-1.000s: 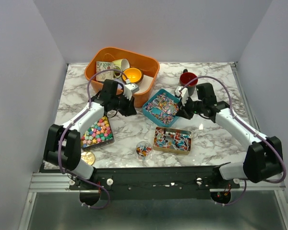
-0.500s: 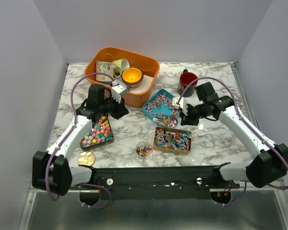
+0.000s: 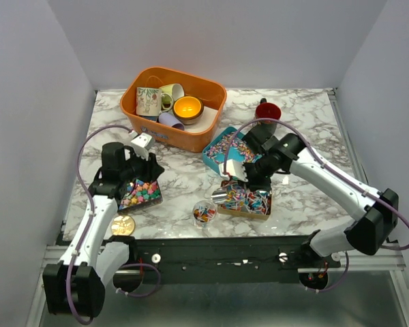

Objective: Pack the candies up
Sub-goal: Place the fake candies in the packing bottle.

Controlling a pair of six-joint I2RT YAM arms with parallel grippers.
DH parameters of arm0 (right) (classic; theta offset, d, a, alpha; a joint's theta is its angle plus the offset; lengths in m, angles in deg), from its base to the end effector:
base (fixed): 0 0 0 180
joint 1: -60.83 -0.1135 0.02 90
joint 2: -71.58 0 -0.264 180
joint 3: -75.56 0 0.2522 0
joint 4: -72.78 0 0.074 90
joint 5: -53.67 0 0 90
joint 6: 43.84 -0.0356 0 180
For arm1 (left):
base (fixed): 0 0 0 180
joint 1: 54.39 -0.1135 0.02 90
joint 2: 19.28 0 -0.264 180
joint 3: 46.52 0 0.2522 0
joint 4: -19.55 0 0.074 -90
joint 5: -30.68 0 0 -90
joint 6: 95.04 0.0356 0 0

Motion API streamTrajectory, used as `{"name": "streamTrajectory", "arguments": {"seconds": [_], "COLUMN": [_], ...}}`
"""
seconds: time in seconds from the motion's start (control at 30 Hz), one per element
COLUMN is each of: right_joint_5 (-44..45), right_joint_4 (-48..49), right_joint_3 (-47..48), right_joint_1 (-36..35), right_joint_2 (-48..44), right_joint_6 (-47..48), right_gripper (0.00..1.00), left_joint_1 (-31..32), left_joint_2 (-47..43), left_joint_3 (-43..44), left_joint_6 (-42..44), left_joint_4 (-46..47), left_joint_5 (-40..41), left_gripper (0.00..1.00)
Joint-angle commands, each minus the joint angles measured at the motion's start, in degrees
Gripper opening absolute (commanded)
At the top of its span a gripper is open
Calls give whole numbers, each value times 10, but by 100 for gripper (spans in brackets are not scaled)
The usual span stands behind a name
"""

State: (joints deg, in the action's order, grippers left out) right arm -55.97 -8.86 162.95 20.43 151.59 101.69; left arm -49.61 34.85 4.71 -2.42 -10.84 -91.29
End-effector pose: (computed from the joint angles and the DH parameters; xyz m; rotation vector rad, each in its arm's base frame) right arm 0.1853 0.1734 0.3024 -2.1206 1.8217 0.4287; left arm 0.2020 -0.0358 0.2575 0.4573 2.0648 -0.6198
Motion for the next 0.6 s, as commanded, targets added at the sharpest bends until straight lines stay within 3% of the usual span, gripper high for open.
{"name": "streamTrajectory", "arguments": {"seconds": [0.0,0.57], "right_joint_5": [61,271], "right_joint_4": [-30,-153], "right_joint_3": [65,193], "right_joint_1": [-52,-219], "right_joint_2": [35,172], "right_joint_6": [-30,-86], "right_gripper": [1,1], "left_joint_1": [-30,-76], "left_joint_2": [-46,-130], "left_joint_3": [-27,-83], "left_joint_6": [-24,-78], "left_joint_4": [27,70], "left_joint_5": [6,-7], "left_gripper": [46,48]}}
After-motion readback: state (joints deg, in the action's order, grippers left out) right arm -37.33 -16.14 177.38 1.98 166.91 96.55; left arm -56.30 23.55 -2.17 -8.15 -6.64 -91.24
